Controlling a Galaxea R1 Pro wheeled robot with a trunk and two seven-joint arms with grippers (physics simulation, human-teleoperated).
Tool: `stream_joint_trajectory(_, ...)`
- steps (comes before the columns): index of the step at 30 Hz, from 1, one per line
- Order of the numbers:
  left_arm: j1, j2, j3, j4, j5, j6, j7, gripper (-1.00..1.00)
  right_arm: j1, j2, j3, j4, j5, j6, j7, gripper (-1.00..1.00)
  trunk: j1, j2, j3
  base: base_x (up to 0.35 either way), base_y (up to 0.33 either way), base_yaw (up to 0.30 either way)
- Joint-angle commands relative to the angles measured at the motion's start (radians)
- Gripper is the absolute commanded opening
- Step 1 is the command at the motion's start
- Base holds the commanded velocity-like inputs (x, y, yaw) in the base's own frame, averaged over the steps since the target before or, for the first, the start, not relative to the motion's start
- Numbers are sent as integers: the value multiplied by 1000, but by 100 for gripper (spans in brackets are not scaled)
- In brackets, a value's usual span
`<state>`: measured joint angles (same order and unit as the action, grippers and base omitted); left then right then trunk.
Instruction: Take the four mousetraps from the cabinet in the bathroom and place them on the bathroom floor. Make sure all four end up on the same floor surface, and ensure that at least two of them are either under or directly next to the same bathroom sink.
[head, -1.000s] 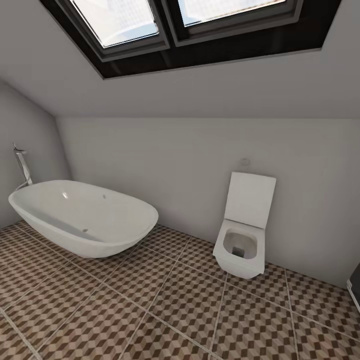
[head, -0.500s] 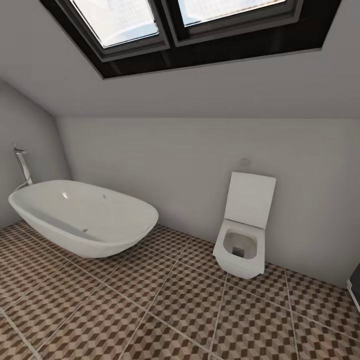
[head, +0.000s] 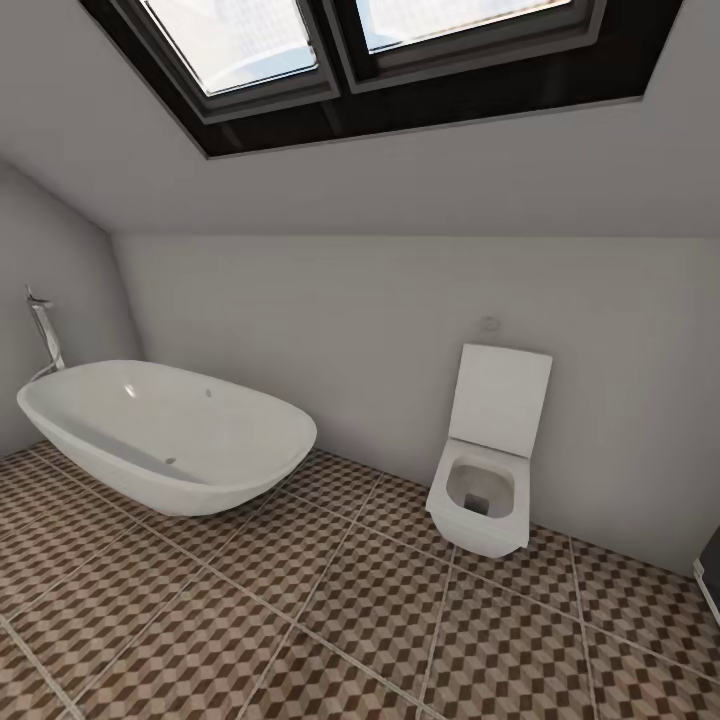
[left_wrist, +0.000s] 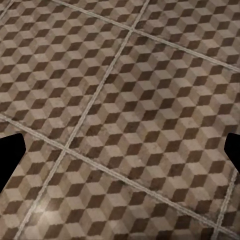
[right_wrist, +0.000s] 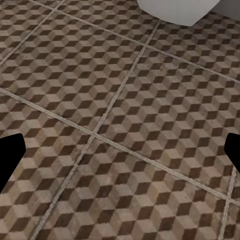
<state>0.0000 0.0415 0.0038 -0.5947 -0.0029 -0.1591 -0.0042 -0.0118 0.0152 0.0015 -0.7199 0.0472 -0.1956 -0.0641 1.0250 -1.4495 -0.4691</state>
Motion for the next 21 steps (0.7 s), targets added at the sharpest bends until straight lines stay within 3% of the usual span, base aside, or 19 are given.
stream_joint_trajectory(1,0,0,1,3,0,-2,0,100,0,0,0,0,5,-2,-5,100,0,-1,-1,0,0,0)
stream_joint_trajectory(14,0,-2,1,17,-1,-2,0,100,0,4,1,0,4,-7,-5,100,0,-1,-1,0,0,-6)
stream_joint_trajectory(21,0,-2,2,17,0,-2,0,100,0,5,1,0,5,-7,-5,100,0,-1,2,0,0,-185)
